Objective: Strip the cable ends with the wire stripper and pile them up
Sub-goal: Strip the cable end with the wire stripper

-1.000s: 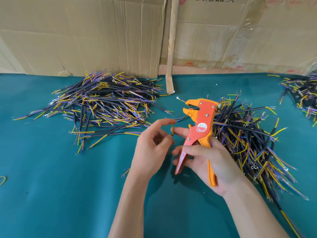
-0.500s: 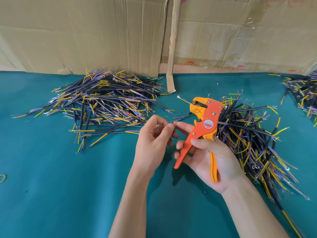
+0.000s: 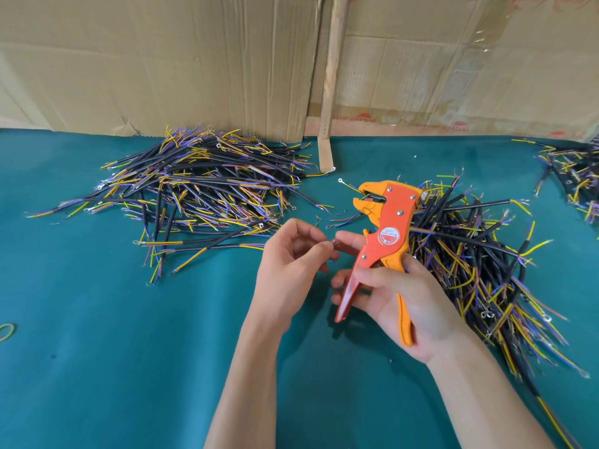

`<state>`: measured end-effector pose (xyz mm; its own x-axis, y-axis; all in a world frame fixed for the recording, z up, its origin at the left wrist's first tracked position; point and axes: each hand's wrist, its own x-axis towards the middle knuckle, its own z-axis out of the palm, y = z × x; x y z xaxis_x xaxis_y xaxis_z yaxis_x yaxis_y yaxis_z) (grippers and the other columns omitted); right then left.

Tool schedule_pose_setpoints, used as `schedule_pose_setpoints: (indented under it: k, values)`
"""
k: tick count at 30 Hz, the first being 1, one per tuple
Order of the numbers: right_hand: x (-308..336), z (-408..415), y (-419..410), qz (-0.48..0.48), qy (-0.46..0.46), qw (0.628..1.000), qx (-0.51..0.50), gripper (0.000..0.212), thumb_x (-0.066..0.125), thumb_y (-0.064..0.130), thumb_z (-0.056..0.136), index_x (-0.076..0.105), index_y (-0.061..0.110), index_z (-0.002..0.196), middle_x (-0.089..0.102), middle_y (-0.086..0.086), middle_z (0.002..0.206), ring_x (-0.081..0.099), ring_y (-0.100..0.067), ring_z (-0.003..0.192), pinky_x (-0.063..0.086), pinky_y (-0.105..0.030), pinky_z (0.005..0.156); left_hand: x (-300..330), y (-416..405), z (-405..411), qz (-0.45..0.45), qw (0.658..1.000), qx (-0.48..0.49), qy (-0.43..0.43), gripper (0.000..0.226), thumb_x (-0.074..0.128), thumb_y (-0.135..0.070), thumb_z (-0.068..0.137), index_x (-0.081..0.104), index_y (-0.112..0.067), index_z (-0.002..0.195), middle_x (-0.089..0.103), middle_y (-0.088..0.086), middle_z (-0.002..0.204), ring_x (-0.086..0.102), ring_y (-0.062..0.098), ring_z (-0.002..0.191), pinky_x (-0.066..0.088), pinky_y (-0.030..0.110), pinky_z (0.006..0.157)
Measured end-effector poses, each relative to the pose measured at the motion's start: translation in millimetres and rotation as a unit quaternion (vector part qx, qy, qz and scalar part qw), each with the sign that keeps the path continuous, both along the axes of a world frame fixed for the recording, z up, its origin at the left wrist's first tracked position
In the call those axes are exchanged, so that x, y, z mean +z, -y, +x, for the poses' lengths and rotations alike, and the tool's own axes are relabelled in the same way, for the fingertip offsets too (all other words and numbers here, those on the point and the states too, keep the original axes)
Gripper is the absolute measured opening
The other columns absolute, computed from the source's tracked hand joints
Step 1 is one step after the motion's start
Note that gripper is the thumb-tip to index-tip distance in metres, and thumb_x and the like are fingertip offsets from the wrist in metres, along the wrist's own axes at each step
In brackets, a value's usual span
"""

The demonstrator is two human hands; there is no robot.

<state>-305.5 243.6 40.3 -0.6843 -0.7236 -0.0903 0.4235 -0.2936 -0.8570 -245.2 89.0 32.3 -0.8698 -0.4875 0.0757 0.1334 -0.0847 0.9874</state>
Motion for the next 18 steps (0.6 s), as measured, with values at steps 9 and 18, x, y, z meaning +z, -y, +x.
schedule_pose_setpoints:
  k: [9, 18]
  values:
    - [0.5, 1.4, -0.8, -0.002, -0.019, 1.0, 0.0, 0.048, 0.067, 0.001, 0.077, 0.07, 0.005, 0.125, 0.065, -0.027, 0.124, 0.067, -0.034, 0.084, 0.057, -0.048, 0.074, -0.2, 1.6, -0.5, -0.016, 1.0, 0.018, 0.017, 0.019, 0.068, -0.017, 0.079, 0.062, -0.014, 0.096, 0.075, 0.007, 0.08, 0.063, 0.012, 0.061, 0.043, 0.013, 0.055]
    - [0.3, 3.5, 0.5, 0.022, -0.03, 0.999, 0.003, 0.046, 0.069, 0.002, 0.077, 0.073, 0.011, 0.122, 0.065, -0.03, 0.122, 0.066, -0.035, 0.084, 0.056, -0.051, 0.075, -2.6, -0.1, -2.5, -0.033, 0.998, 0.03, 0.037, 0.013, 0.067, -0.004, 0.089, 0.062, -0.014, 0.096, 0.075, 0.007, 0.077, 0.062, 0.011, 0.06, 0.043, 0.015, 0.055]
